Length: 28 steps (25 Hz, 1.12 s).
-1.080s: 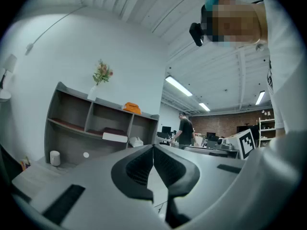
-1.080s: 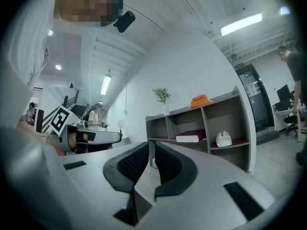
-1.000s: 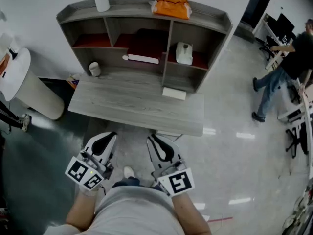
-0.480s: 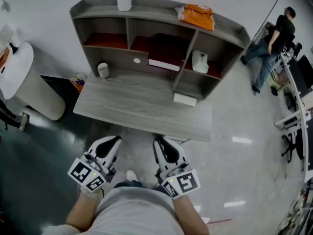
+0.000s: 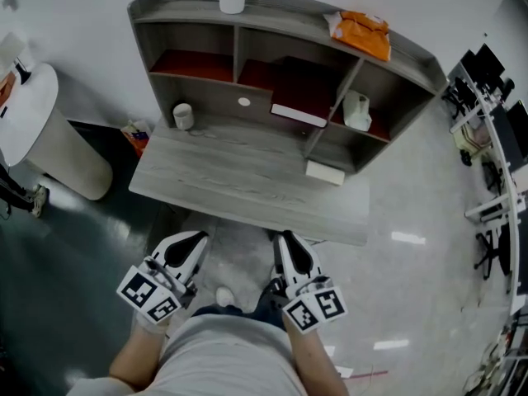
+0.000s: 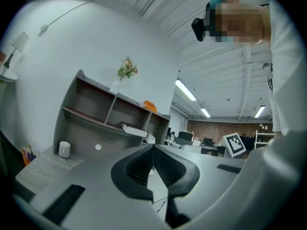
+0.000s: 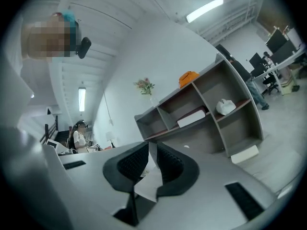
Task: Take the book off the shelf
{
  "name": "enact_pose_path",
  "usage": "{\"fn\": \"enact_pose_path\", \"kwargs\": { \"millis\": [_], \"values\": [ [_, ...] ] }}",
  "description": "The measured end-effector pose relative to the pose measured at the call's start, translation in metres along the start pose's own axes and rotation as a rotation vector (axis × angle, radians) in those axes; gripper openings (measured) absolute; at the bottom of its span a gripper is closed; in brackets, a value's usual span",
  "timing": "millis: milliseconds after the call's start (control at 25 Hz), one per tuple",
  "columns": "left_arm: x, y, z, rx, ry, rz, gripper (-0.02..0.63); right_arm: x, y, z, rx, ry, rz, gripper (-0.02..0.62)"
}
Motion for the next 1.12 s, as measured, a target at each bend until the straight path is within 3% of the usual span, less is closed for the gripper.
{"fn": "enact_pose_path", "kwargs": {
  "millis": [480, 760, 840, 1120],
  "values": [
    [0.022, 0.002, -0.074, 0.008, -0.142, -0.012, 0.017, -0.076, -0.01, -0.088, 0.056, -0.089, -0.166, 0.051],
    [0.025, 0.006, -0.134, 0.002, -0.241, -0.046, 0.017, -0.145, -0.02, -0.141, 0.095, -0.135, -0.355, 0.055],
    [0.023, 0.01, -0.148, 0.005, -0.274, -0.053, 0.017, -0.163, -0.022, -0.153, 0.099, -0.144, -0.438, 0.079],
    [0.009, 0.022, -0.181, 0.028, -0.393, -0.076, 0.017, -0.215, -0.027, -0.2, 0.09, -0.176, -0.71, 0.266]
  ]
}}
Point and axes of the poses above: the fingertips, and each gripper's own axes: z backward along the fingers, x to its left, y out of its underside, the point moved 8 cm from there along z, backward along the fingers, and after that the axes turned 10 degrees about -x, right-handed, at the moved point
